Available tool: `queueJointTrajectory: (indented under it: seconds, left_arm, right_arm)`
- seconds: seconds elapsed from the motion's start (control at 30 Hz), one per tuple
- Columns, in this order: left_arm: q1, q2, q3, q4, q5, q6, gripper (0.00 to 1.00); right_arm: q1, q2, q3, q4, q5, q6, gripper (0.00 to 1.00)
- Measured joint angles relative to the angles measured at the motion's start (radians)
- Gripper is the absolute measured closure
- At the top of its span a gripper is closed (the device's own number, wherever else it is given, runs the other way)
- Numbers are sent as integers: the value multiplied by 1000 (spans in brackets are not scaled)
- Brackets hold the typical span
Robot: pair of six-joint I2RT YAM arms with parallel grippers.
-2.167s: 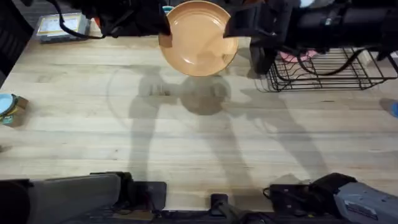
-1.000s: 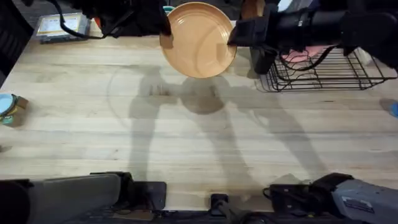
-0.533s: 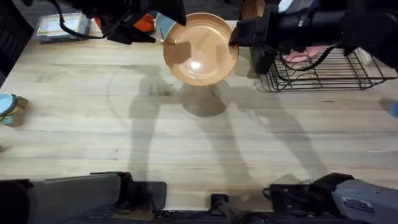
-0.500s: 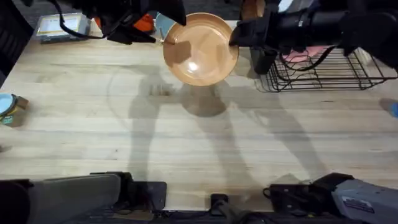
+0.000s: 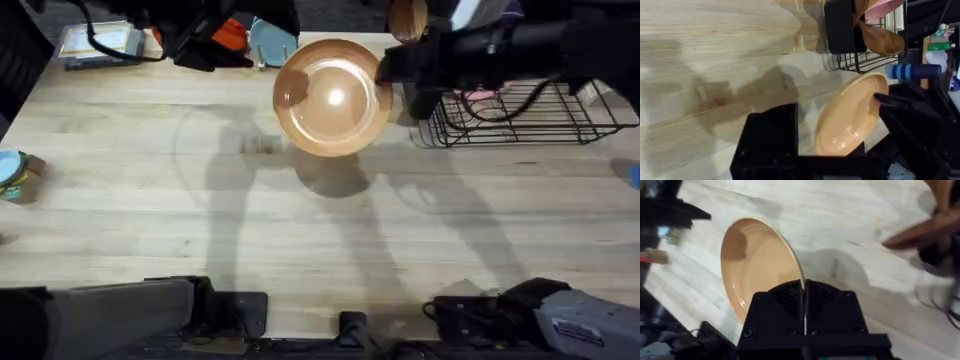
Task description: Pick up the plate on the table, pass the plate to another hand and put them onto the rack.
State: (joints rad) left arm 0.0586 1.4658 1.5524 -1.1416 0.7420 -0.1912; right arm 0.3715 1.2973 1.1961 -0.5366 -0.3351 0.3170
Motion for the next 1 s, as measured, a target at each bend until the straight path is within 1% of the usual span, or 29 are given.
queueJointTrajectory:
  seconds: [0.07,0.2,0.33,0.5,0.67,0.87,1.0]
  left_arm:
    - [0,0,0,0,2,0,3]
    - [0,0,0,0,-18,0,4]
    - [0,0,0,0,-57,0,5]
    - [0,0,0,0,-115,0,6]
    - [0,0,0,2,-141,0,6]
    - [0,0,0,4,-146,0,4]
    - [0,0,0,4,-151,0,6]
  right_arm:
    - [-6,-28,0,-40,10,-19,970]
    - [-21,-89,0,-135,76,-53,970]
    - [-27,-155,3,-239,180,-110,970]
    - [-27,-247,45,-361,332,-212,970]
    - [-28,-356,78,-387,483,-300,971]
    - [-28,-478,80,-393,622,-411,971]
    - [-28,-534,80,-393,758,-460,971]
